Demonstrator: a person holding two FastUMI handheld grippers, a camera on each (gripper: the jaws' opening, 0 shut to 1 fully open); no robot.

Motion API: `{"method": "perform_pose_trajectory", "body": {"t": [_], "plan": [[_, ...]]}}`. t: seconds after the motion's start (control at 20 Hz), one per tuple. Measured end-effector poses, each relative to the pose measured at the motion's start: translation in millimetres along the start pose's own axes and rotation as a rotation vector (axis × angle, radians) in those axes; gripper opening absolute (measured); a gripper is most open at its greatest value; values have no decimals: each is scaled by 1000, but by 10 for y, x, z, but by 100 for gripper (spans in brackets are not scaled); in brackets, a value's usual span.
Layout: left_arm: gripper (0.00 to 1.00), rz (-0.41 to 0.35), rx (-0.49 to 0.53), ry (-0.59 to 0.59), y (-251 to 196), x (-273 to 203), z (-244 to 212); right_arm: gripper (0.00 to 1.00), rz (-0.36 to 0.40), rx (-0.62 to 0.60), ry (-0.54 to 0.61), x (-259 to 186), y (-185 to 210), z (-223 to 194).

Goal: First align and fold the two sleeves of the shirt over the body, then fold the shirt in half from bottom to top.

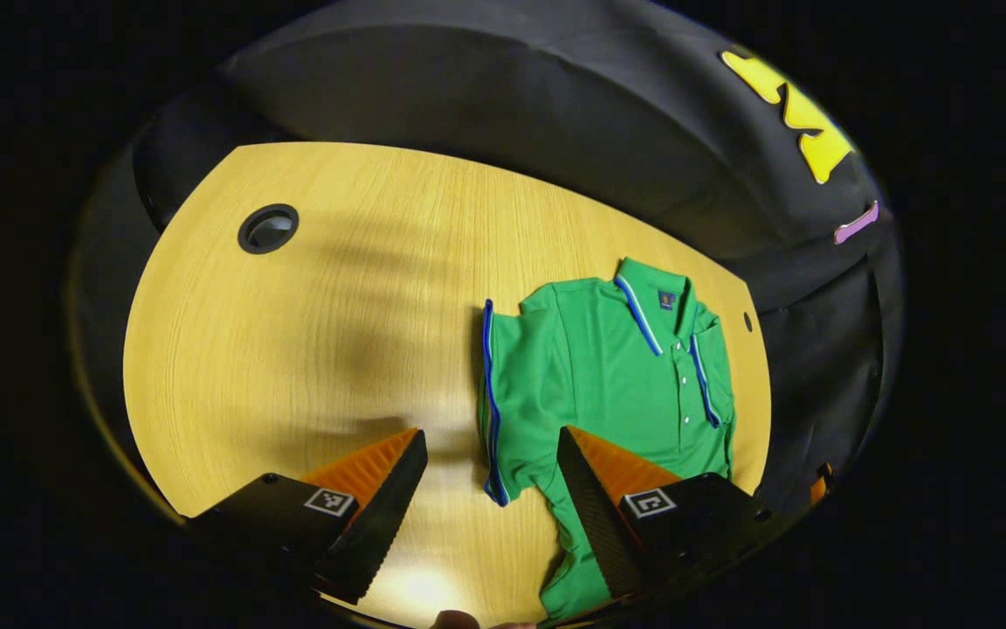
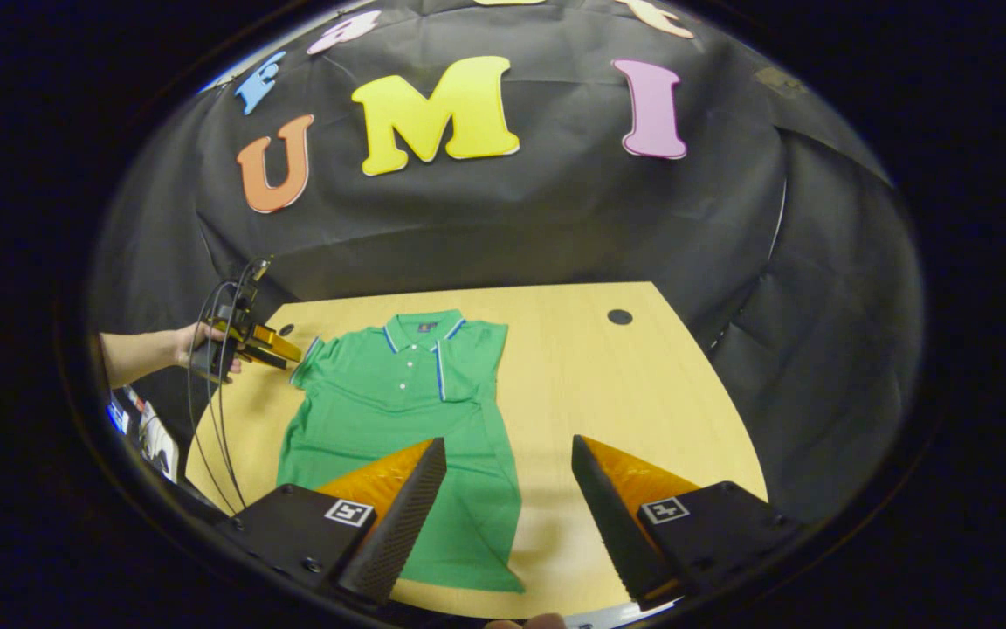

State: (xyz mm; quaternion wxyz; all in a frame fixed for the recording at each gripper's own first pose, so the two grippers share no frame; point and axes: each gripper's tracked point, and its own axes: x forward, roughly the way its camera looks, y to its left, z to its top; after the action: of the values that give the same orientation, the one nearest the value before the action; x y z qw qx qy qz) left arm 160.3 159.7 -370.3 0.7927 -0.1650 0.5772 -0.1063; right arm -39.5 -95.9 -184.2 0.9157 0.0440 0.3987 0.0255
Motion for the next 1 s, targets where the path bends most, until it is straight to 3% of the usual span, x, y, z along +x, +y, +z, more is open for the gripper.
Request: {"method": "perform_pose_trajectory", "body": {"t": [0.35,0.55,0.75,0.85,0.9,1.0], "plan": [[87,30,12,76,-13,191,-44,92,-11,117,72,34,-146,-301],[70,71,23,99,17,237,-71,92,-26,145,66,72,-275,-282],[48,124,40,152,-1,254,-153,95,-27,194,89,100,-339,-332],[14,171,57,158,54,270,-113,95,-25,201,92,106,-352,-335],[18,179,64,160,61,273,-125,92,-23,201,89,107,-362,-323],[11,172,48,167,33,269,-143,92,-23,205,86,112,-380,-326]]}}
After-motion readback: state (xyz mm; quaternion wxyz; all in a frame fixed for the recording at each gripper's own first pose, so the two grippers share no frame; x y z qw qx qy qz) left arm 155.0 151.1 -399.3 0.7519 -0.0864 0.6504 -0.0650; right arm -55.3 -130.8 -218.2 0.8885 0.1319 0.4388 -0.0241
